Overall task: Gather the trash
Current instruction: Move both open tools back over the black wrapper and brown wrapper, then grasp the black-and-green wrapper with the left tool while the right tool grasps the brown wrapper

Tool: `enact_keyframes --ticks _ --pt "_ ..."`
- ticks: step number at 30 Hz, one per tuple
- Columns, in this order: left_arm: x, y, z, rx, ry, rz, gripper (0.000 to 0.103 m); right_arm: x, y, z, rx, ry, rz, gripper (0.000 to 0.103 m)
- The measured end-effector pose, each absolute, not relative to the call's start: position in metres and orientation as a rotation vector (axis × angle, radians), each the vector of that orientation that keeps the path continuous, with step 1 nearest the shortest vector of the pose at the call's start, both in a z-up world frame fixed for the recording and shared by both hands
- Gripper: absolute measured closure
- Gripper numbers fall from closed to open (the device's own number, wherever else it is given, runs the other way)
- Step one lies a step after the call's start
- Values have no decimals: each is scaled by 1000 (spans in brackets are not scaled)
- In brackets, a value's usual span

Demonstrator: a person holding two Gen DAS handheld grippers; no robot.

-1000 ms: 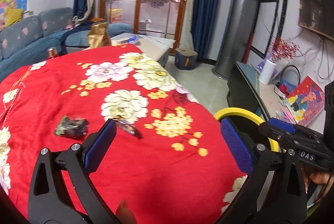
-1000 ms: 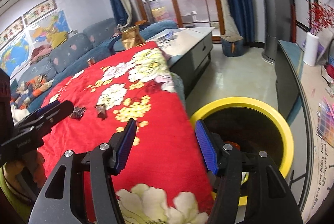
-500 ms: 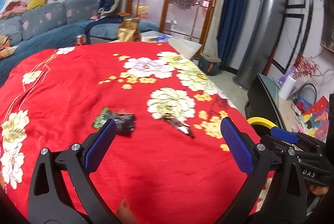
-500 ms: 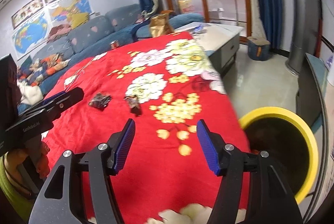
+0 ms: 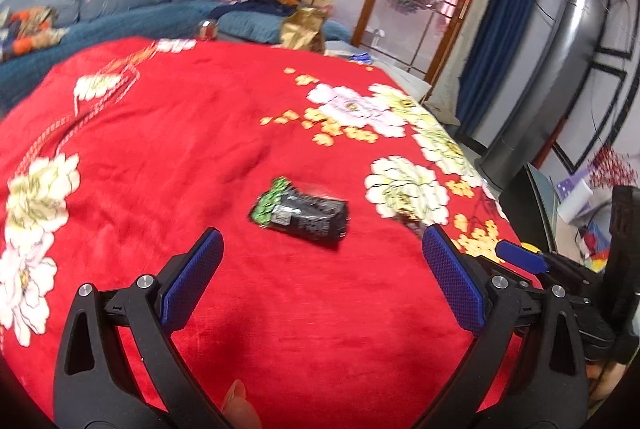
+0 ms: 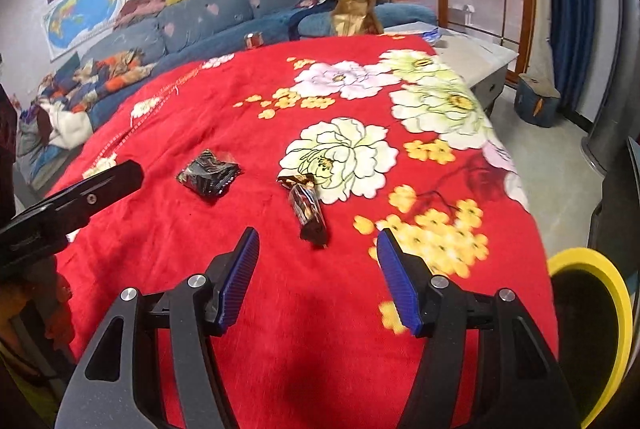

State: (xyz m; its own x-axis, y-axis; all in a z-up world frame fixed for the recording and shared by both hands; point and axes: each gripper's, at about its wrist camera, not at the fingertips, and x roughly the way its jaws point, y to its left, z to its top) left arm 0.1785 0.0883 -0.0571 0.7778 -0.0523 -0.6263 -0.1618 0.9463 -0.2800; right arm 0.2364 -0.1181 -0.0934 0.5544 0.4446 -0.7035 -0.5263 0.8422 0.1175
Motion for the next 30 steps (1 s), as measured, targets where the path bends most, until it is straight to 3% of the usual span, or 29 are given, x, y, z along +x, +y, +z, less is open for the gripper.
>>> enact_keyframes --ticks 4,7,10,14,20,24,30 --pt "187 105 -72 -428 717 67 25 253 -108 -105 -102 844 583 45" --pt "193 114 -82 -505 743 56 31 264 -103 -115 -86 881 580 52" --pt "199 119 -91 -584 764 31 35 271 -102 -124 -59 915 587 62" --pt "210 121 -103 -671 794 15 38 269 -105 -127 -33 928 597 86" --pt "225 120 -107 -705 796 42 44 253 -115 -126 -12 922 604 86" --pt "234 118 -109 -673 818 89 71 237 -127 -124 7 911 603 86" --pt "235 106 -104 -609 817 68 86 217 -150 -122 39 904 581 86"
